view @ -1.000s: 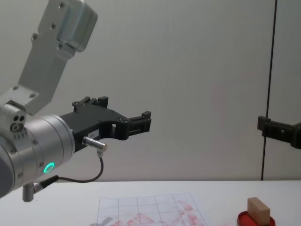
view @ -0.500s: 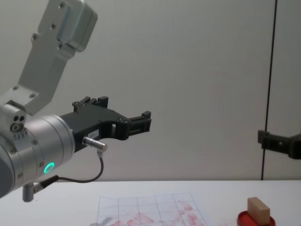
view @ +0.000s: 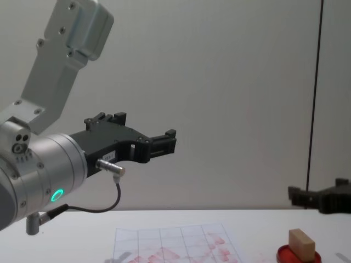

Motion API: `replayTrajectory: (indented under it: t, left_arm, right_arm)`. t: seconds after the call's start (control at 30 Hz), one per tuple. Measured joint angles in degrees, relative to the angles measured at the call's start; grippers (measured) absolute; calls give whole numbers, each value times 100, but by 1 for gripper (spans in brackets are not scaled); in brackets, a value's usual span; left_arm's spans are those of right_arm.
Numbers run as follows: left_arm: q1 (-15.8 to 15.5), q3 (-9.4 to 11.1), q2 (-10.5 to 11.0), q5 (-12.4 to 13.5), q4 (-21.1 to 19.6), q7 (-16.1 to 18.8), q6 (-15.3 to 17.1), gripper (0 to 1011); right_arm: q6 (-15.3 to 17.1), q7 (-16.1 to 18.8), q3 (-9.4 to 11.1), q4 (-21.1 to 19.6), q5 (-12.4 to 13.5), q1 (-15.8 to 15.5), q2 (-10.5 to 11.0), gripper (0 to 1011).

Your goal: Use the one hand to pick up the stamp and affix it onto the A4 paper.

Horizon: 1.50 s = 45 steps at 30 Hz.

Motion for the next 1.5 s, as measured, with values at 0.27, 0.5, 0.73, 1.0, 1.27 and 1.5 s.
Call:
replayTrajectory:
  t: [0.27, 0.5, 0.73, 1.0, 1.27, 1.5]
  left_arm:
    - [0, 0, 0, 0, 0, 0, 0, 1001]
    - [0, 0, 0, 0, 0, 0, 0, 1001]
    - [0, 0, 0, 0, 0, 1, 0, 1001]
    - [0, 0, 0, 0, 0, 1, 0, 1001]
    - [0, 0, 0, 0, 0, 1, 0, 1001]
    - [0, 0, 0, 0, 0, 1, 0, 1001]
  right_arm:
    - [226, -58, -96, 295, -134, 140, -156, 1001]
    - [380, -217, -175, 467, -236, 202, -273, 1001]
    - [517, -347, -219, 572, -298, 240, -355, 976]
    - [687, -447, -248, 671, -348, 286, -435, 813]
    - [814, -493, -279, 812, -390, 349, -517, 566]
    - [865, -506, -294, 925, -426, 395, -569, 343]
